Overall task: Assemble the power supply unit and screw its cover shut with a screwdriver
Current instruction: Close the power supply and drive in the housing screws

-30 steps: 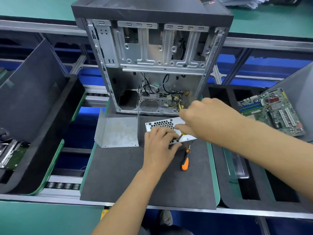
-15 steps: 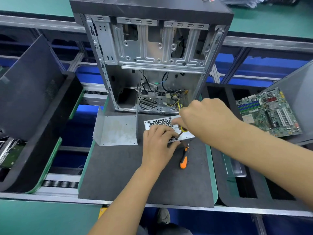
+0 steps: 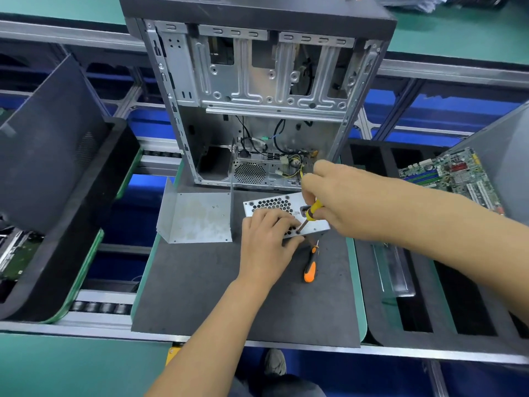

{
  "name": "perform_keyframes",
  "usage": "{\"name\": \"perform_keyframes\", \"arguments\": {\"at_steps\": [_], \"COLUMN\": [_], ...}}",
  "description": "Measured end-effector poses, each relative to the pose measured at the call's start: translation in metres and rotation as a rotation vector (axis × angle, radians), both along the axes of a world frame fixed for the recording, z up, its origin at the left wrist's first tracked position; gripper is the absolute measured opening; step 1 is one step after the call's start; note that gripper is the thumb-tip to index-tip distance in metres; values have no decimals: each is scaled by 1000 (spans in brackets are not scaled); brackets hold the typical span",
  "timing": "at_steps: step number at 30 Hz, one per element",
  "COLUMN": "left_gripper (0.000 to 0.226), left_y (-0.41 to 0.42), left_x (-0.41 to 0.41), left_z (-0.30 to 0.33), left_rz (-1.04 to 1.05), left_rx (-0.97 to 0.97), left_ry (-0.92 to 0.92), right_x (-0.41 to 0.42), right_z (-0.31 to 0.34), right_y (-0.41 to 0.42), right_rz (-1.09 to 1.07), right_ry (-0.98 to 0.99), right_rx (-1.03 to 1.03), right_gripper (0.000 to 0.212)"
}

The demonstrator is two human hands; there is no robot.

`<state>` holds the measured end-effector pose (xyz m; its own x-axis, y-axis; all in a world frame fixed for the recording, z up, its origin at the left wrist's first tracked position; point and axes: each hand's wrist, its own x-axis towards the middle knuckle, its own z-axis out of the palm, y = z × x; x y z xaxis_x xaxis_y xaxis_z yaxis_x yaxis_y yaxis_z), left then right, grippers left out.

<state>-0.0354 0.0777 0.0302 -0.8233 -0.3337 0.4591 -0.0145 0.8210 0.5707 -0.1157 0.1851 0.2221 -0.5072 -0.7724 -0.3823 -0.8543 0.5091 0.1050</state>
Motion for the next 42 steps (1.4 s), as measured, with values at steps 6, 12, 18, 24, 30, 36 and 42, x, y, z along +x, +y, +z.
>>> {"name": "perform_keyframes", "arguments": {"at_steps": [6,12,18,24,30,36,42], "left_gripper": [56,70,64,67,58,90,123], "left_y": [-2,-4,-3,-7,-9,-30,-61], "left_x": [2,4,6,7,7,2,-36], "left_z": [5,6,3,0,2,12,31], "left_rz": [-6,-33,-35,-70,-84,-165,-252], "left_rx": [39,56,36,58,76,16,-314], "left_ry": [-103,-154,-116,-132,-131,-179,-706], "right_x": [6,-2,6,-1,8,4,-35], "right_z": [-7,-6,-8,-1,-14,-21,-35], "right_y": [1,10,1,7,-8,-1,53], "right_rz": [-24,91,-57,79,66,-63,-480], "right_ry": [320,47,295,72,246,261,130], "right_rx": [-59,-111,-96,-85,-183,-325,-874], "right_gripper": [31,19,44,23,23,34,38]}}
